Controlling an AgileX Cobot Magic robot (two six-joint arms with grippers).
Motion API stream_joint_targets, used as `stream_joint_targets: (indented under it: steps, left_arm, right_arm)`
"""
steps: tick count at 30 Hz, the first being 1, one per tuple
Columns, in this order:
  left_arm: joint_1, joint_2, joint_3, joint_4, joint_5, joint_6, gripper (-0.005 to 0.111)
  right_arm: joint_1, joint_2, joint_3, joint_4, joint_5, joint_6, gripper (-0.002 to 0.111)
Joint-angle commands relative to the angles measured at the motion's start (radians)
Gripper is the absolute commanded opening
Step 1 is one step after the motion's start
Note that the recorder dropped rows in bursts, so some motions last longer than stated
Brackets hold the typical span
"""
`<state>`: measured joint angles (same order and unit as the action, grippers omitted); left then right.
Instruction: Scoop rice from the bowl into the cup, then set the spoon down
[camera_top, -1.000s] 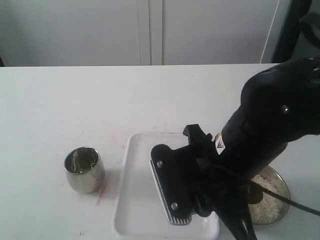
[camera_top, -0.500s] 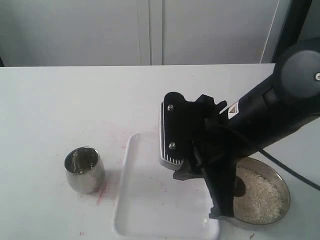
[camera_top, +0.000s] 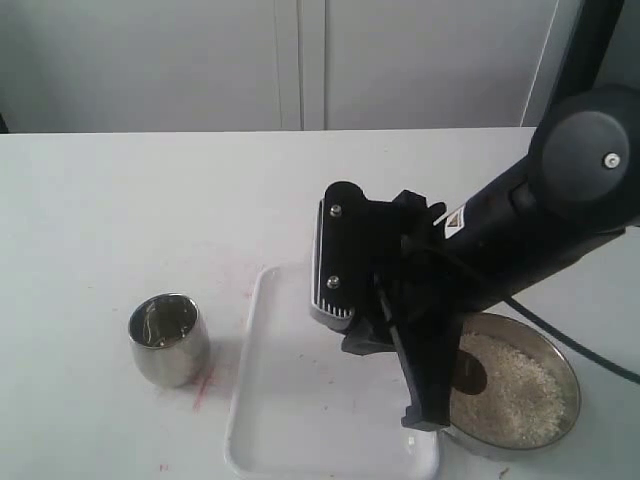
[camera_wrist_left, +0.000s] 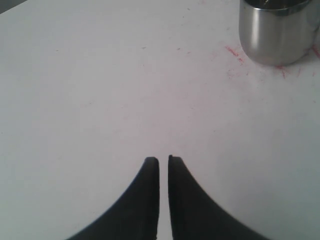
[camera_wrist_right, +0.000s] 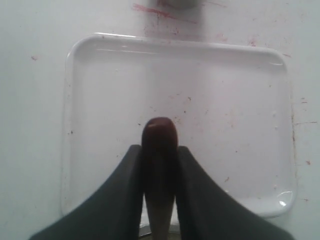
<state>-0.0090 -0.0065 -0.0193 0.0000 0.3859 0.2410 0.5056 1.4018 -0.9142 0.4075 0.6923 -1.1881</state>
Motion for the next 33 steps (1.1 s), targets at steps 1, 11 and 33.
stream_joint_targets:
  steps: [1,11,33]
  left_arm:
    - [-0.004,0.007,0.009,-0.006,0.048,-0.006,0.014]
    - [-0.004,0.007,0.009,-0.006,0.048,-0.006,0.014]
    - [-0.004,0.007,0.009,-0.006,0.048,-0.006,0.014]
  right_arm:
    - [-0.008,-0.001,-0.002,-0.013,-0.006,0.010,0.005]
    - [-0.008,0.025,-0.002,-0.043,0.001,0.015,0.005]
    - [-0.008,0.104,-0.002,-0.056,0.041,0.015,0.005]
